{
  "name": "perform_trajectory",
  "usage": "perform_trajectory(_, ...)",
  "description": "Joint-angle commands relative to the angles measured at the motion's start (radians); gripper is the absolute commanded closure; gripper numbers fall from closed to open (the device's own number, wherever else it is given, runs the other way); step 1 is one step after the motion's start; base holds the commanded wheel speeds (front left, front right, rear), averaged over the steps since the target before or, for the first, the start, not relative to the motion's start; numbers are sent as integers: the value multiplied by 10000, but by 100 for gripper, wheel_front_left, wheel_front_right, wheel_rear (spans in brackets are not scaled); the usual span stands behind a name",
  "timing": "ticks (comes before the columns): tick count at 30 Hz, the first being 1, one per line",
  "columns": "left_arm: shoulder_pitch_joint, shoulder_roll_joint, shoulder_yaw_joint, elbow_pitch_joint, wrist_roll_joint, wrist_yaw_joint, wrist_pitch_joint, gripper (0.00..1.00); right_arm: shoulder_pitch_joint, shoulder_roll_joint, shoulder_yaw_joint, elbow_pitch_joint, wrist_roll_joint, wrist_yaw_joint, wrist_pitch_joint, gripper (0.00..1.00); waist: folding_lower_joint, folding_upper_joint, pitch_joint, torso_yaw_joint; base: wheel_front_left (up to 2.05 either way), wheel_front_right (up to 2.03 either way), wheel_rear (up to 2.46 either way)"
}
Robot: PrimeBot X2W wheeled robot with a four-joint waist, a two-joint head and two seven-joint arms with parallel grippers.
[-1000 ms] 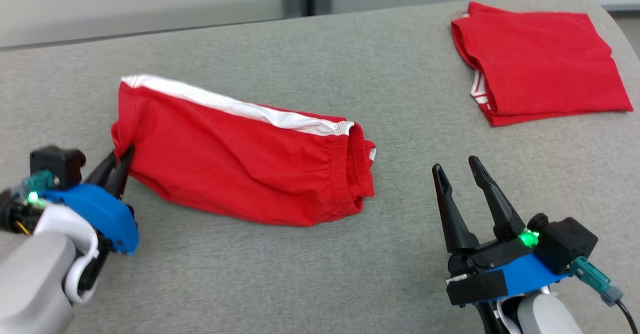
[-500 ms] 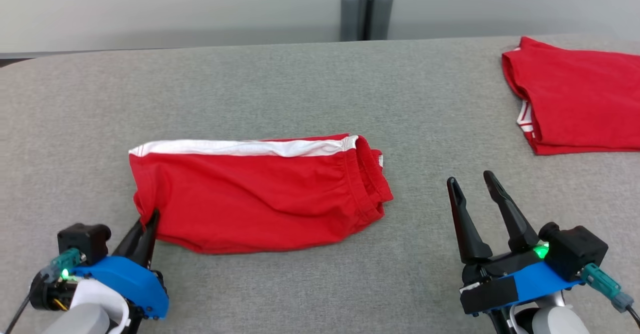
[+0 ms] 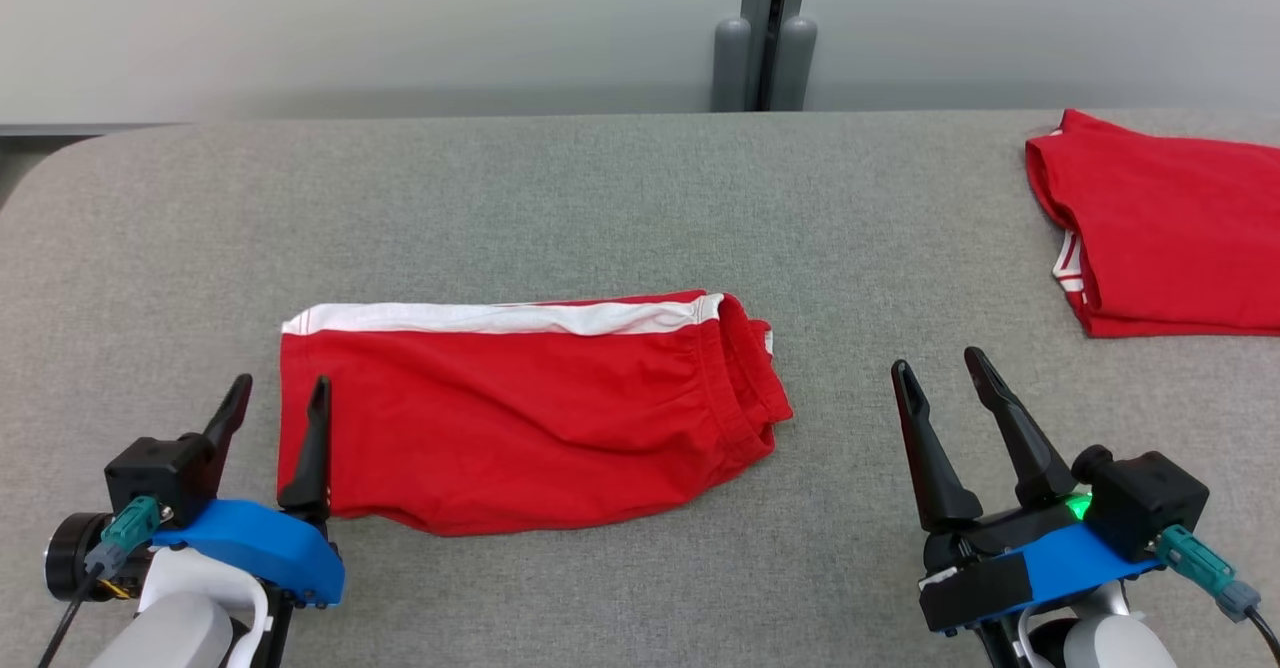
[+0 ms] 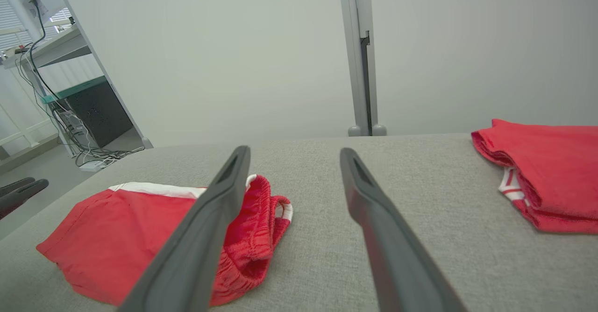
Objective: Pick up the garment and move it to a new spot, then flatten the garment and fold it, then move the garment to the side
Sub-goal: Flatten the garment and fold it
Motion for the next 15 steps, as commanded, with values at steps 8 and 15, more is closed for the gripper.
perform_trajectory(8, 1027, -790, 1840, -992, 1928, -11, -39, 0, 228, -12, -256, 101, -121, 1, -111, 0, 1, 0, -528, 78, 0, 0, 0)
perform_trajectory(15, 1993, -1676, 3377, -1815, 3530, -269, -39, 0, 488, -13, -511, 212, -263, 1, -193, 0, 1, 0, -1015, 119, 0, 0, 0)
